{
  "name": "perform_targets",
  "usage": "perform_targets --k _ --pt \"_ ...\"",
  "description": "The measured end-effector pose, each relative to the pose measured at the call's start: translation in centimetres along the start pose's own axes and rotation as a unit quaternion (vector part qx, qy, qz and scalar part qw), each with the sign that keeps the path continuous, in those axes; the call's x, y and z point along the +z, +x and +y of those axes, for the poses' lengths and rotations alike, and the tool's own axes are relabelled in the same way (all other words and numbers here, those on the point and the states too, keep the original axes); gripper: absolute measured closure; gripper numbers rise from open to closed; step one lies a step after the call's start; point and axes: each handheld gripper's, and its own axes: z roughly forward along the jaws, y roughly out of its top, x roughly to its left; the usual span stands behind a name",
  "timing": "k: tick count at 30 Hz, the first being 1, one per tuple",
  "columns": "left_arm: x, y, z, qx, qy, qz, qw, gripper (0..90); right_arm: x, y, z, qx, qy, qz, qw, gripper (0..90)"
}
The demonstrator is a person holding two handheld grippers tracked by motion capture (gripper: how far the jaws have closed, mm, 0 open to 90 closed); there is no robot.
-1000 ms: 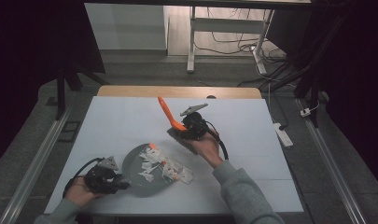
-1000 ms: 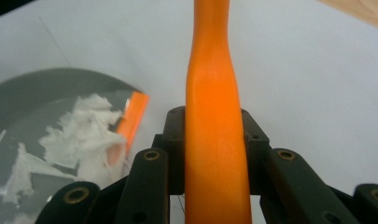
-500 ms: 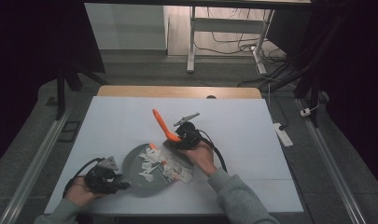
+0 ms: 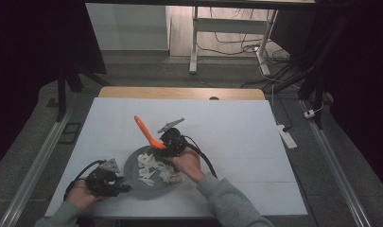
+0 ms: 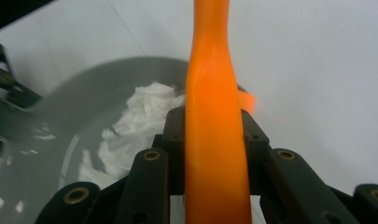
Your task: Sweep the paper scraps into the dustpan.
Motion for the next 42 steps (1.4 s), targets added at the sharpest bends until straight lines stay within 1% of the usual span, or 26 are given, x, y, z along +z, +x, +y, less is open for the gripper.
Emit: perform_targets --k 1,3,4,5,8,9,10,11,14,15,16,19,20,21,22,23,24,26,27,28,31,34,35,38,42 --pt "0.0 0.0 0.0 0.000 0.000 0.000 1.0000 61.5 0.1 0.4 0.2 -0.001 -0.001 0.005 1.0000 70.4" --pt "0.0 0.0 0.0 0.001 0.000 0.000 1.0000 61.5 0.2 1.0 0.5 -0.010 -0.005 0.012 0.9999 70.4" --pt "0.0 0.0 0.0 0.001 0.000 0.000 1.0000 61.5 0.2 1.0 0.5 -0.010 -0.005 0.012 0.9999 70.4" --pt "0.0 0.0 0.0 0.000 0.000 -0.001 1.0000 61.5 0.0 1.4 0.8 -0.018 -0.011 0.013 0.9997 70.4" --pt "0.0 0.0 -0.1 0.001 0.001 -0.001 1.0000 61.5 -0.5 1.5 0.9 -0.017 -0.018 0.012 0.9996 70.4" --pt "0.0 0.0 -0.1 0.001 0.001 -0.001 1.0000 61.5 -0.7 1.3 1.0 -0.020 -0.022 0.010 0.9995 70.4" --pt "0.0 0.0 0.0 0.002 0.002 0.000 1.0000 61.5 -1.4 1.0 1.0 -0.022 -0.026 -0.001 0.9994 70.4" --pt "0.0 0.0 -0.1 0.001 0.001 -0.001 1.0000 61.5 -1.8 0.8 1.0 -0.021 -0.027 -0.007 0.9994 70.4" --pt "0.0 0.0 0.0 0.001 0.001 0.000 1.0000 61.5 -3.1 -0.1 0.8 -0.017 -0.036 -0.020 0.9990 70.4" --pt "0.0 0.0 -0.1 0.001 0.001 0.000 1.0000 61.5 -3.1 -0.1 0.8 -0.017 -0.036 -0.020 0.9990 70.4" --pt "0.0 0.0 -0.1 0.001 0.001 0.000 1.0000 61.5 -3.9 -0.5 0.5 -0.015 -0.040 -0.033 0.9985 70.4" --pt "0.0 0.0 0.0 0.001 0.001 0.000 1.0000 61.5 -4.9 -1.2 -0.2 -0.012 -0.040 -0.047 0.9980 70.4" --pt "0.0 0.0 0.0 0.001 0.001 0.000 1.0000 61.5 -4.9 -1.2 -0.2 -0.012 -0.040 -0.047 0.9980 70.4" --pt "0.0 0.0 0.0 0.001 0.001 0.000 1.0000 61.5 -5.5 -1.6 -0.8 -0.008 -0.038 -0.057 0.9976 70.4" --pt "0.0 0.0 0.0 0.001 0.001 0.000 1.0000 61.5 -5.5 -1.6 -0.8 -0.008 -0.038 -0.057 0.9976 70.4" --pt "0.0 0.0 0.0 0.001 0.001 0.001 1.0000 61.5 -6.0 -2.0 -1.5 -0.003 -0.036 -0.065 0.9972 70.4" --pt "-0.1 0.0 0.0 0.001 0.001 0.000 1.0000 61.5 -6.2 -2.2 -1.7 0.001 -0.034 -0.068 0.9971 70.4" --pt "-0.1 0.0 0.0 0.001 0.001 0.000 1.0000 61.5 -6.4 -2.3 -2.0 0.002 -0.033 -0.071 0.9969 70.4" --pt "-0.1 0.0 -0.1 0.001 0.001 -0.001 1.0000 61.5 -6.8 -2.6 -2.6 0.008 -0.032 -0.076 0.9966 70.4" --pt "-0.1 0.0 -0.1 0.001 0.001 -0.001 1.0000 61.5 -6.8 -2.6 -2.6 0.008 -0.032 -0.076 0.9966 70.4" --pt "-0.1 0.0 -0.1 0.002 0.001 -0.003 1.0000 61.5 -7.2 -3.0 -3.5 0.021 -0.024 -0.080 0.9963 70.4" --pt "-0.2 -0.2 -0.2 0.006 0.003 -0.004 1.0000 61.5 -7.2 -3.1 -4.0 0.025 -0.019 -0.081 0.9962 70.4" --pt "-0.2 -0.2 -0.2 0.008 0.003 -0.005 0.9999 61.5 -7.1 -3.2 -4.4 0.030 -0.015 -0.081 0.9961 70.4" --pt "-0.3 -0.3 -0.3 0.010 0.004 -0.006 0.9999 61.5 -7.0 -3.2 -4.7 0.037 -0.012 -0.078 0.9962 70.4" --pt "-0.3 -0.4 -0.3 0.014 0.006 -0.007 0.9999 61.5 -6.4 -3.0 -5.0 0.036 -0.009 -0.074 0.9965 70.4"
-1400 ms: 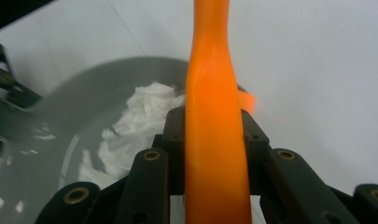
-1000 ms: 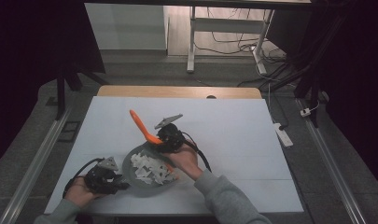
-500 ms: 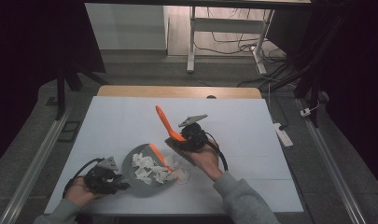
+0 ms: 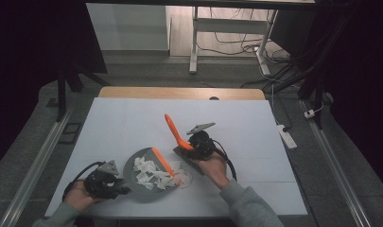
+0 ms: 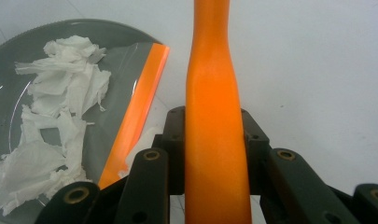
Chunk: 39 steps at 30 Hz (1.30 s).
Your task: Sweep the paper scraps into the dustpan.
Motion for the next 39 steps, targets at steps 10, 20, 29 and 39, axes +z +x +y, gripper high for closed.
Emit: perform_targets --k 10,20,29,39 --pt "-0.4 -0.1 -0.3 0.008 0.005 -0.003 1.0000 61.5 0.7 0.2 -0.4 -0.001 0.004 0.005 1.0000 70.4" --pt "-0.2 -0.8 -0.1 0.022 0.009 -0.012 0.9996 61.5 0.9 0.6 -0.5 -0.003 0.003 0.010 0.9999 70.4" --pt "0.0 -1.0 0.2 0.023 0.010 -0.013 0.9996 61.5 1.7 2.1 -0.1 -0.014 0.007 0.022 0.9996 70.4" --pt "0.2 -1.1 0.3 0.021 0.009 -0.012 0.9997 61.5 3.5 5.2 1.4 -0.027 -0.002 0.068 0.9973 70.4"
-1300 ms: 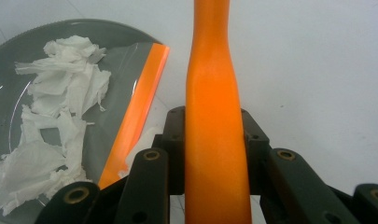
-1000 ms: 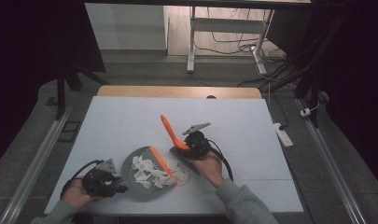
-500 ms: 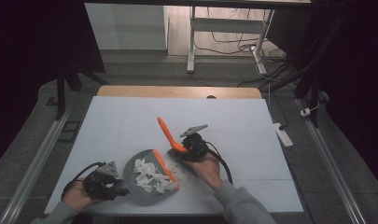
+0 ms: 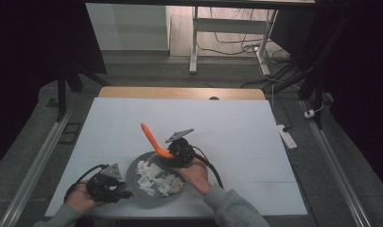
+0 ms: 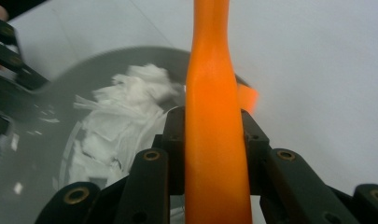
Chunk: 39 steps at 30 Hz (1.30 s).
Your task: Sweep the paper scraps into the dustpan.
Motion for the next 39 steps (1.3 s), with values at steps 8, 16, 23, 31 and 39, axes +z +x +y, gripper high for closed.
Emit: perform_targets --k 8,16,23,31,39 --pt "0.1 0.2 -0.1 -0.004 -0.006 -0.003 1.0000 61.5 1.2 2.3 1.2 -0.007 -0.006 0.050 0.9987 70.4" --pt "0.2 0.6 -0.2 -0.014 -0.017 -0.004 0.9998 61.5 -0.8 1.4 1.8 -0.015 -0.023 0.019 0.9994 70.4" --pt "0.1 0.7 -0.3 -0.021 -0.029 -0.002 0.9994 61.5 -2.1 0.2 1.7 -0.008 -0.041 0.001 0.9991 70.4" --pt "0.1 0.7 -0.3 -0.021 -0.033 0.001 0.9992 61.5 -3.0 -0.5 1.8 -0.002 -0.053 -0.013 0.9985 70.4" --pt "0.0 0.8 -0.4 -0.025 -0.039 0.004 0.9989 61.5 -3.5 -1.1 1.8 -0.001 -0.061 -0.022 0.9979 70.4"
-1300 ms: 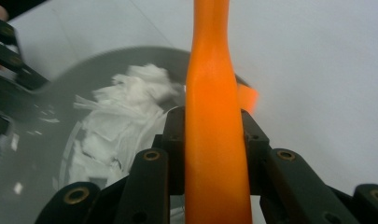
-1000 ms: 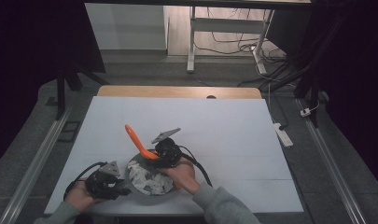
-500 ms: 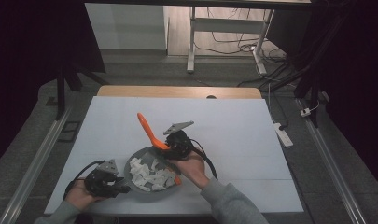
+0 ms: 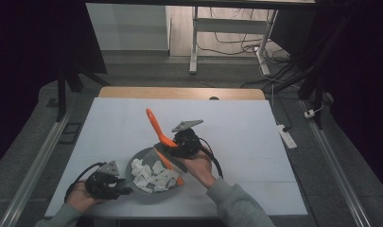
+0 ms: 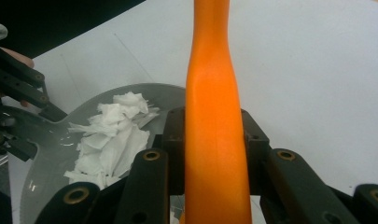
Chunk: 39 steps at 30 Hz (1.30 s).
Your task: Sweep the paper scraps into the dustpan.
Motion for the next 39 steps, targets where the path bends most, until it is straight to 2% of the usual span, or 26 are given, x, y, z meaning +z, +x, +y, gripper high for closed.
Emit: perform_targets --k 2,20,29,39 --pt "0.0 0.0 0.0 -0.001 -0.001 0.002 1.0000 61.5 -0.3 -0.3 0.0 0.001 -0.006 -0.011 0.9999 70.4" --pt "-0.4 0.3 0.0 -0.020 -0.016 0.015 0.9996 61.5 -2.8 -3.0 -1.3 0.026 -0.015 -0.037 0.9989 70.4" --pt "-0.5 0.4 0.1 -0.041 -0.023 0.027 0.9986 61.5 -4.8 -3.8 -2.3 0.035 -0.021 -0.050 0.9979 70.4" --pt "-0.7 0.6 0.3 -0.070 -0.034 0.043 0.9960 61.5 -6.9 -5.2 -4.2 0.046 -0.018 -0.058 0.9971 70.4"
